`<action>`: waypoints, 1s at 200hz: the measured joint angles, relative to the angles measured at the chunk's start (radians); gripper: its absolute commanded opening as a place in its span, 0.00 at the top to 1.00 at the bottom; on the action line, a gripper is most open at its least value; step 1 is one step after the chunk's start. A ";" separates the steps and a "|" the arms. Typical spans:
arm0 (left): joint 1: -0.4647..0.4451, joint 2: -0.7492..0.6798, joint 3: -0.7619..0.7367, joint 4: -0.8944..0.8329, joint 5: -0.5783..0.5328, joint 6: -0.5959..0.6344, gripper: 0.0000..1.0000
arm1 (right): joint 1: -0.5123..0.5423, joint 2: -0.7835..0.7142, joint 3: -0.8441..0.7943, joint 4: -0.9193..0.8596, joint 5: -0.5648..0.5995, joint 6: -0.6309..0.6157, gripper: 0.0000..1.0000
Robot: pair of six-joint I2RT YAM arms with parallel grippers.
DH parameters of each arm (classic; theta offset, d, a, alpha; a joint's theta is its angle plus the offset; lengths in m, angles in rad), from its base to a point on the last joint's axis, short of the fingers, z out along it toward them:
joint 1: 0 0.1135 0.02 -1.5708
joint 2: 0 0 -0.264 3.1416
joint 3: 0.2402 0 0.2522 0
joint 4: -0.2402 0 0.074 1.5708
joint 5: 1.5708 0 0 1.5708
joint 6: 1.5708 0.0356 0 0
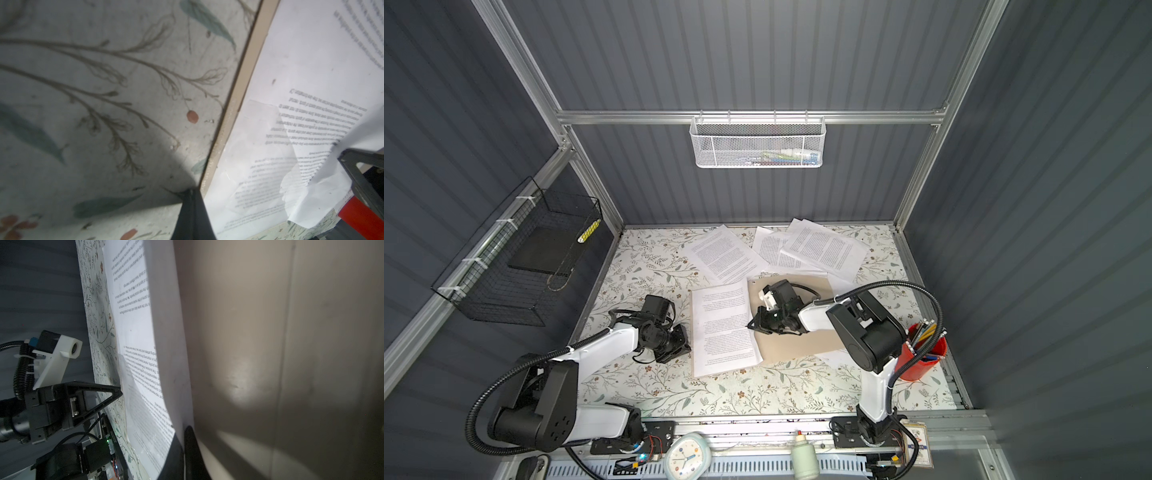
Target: Put the files into the folder
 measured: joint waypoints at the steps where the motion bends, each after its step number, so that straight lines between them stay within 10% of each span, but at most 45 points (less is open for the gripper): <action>1: 0.000 0.000 0.000 0.000 0.000 0.000 1.00 | 0.000 0.000 -0.001 0.000 0.000 -0.001 0.80; 26: -0.003 -0.002 0.010 -0.019 -0.021 0.000 0.98 | 0.002 -0.022 -0.007 -0.008 0.000 -0.002 0.57; 105: -0.030 -0.123 0.318 -0.244 -0.136 0.080 0.44 | -0.174 -0.307 0.009 -0.253 0.109 -0.129 0.02; 200: -0.470 0.482 0.852 -0.207 -0.174 0.108 0.19 | -0.616 -0.273 0.011 -0.411 0.174 -0.250 0.01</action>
